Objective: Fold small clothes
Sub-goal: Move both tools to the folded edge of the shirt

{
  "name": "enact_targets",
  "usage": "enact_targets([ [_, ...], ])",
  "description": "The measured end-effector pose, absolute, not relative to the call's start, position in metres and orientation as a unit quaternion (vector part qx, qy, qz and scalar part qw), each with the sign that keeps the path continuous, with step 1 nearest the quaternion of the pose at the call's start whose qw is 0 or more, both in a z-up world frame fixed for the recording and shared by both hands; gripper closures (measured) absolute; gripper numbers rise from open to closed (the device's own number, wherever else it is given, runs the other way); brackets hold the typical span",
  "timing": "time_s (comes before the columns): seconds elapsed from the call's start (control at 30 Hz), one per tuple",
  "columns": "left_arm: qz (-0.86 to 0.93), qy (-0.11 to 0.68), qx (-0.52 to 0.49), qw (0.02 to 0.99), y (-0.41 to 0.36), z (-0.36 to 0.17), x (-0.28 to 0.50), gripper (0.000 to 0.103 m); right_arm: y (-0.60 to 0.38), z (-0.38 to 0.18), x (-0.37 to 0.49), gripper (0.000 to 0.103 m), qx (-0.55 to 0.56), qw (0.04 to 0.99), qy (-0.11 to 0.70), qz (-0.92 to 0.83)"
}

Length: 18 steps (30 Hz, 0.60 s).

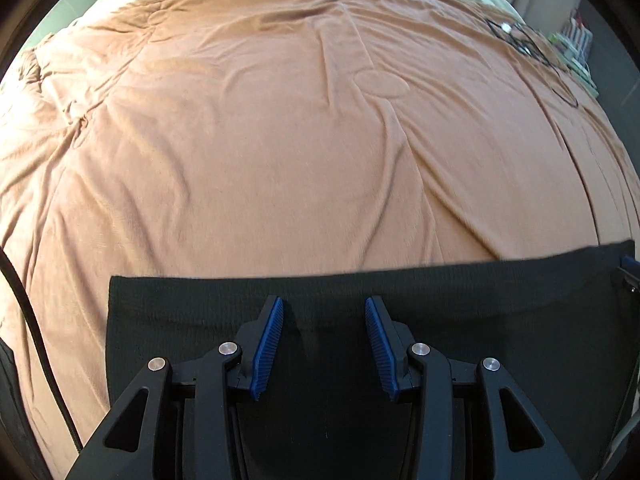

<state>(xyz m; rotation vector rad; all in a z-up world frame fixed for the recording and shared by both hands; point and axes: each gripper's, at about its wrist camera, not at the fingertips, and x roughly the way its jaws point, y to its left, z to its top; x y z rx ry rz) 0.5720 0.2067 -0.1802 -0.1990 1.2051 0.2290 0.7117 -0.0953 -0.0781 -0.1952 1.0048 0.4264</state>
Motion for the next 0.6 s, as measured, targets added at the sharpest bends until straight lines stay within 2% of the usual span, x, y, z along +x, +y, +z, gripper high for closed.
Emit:
enact_targets([
  [0.23, 0.115, 0.564, -0.121, 0.809, 0.220, -0.173, 0.541, 0.058, -0.116, -0.078, 0.692, 0.027, -0.070, 0.848, 0.476, 0.221],
  [0.6, 0.140, 0.556, -0.180, 0.799, 0.240, -0.163, 0.443, 0.058, -0.169, -0.078, 0.651, 0.027, -0.056, 0.843, 0.489, 0.219],
])
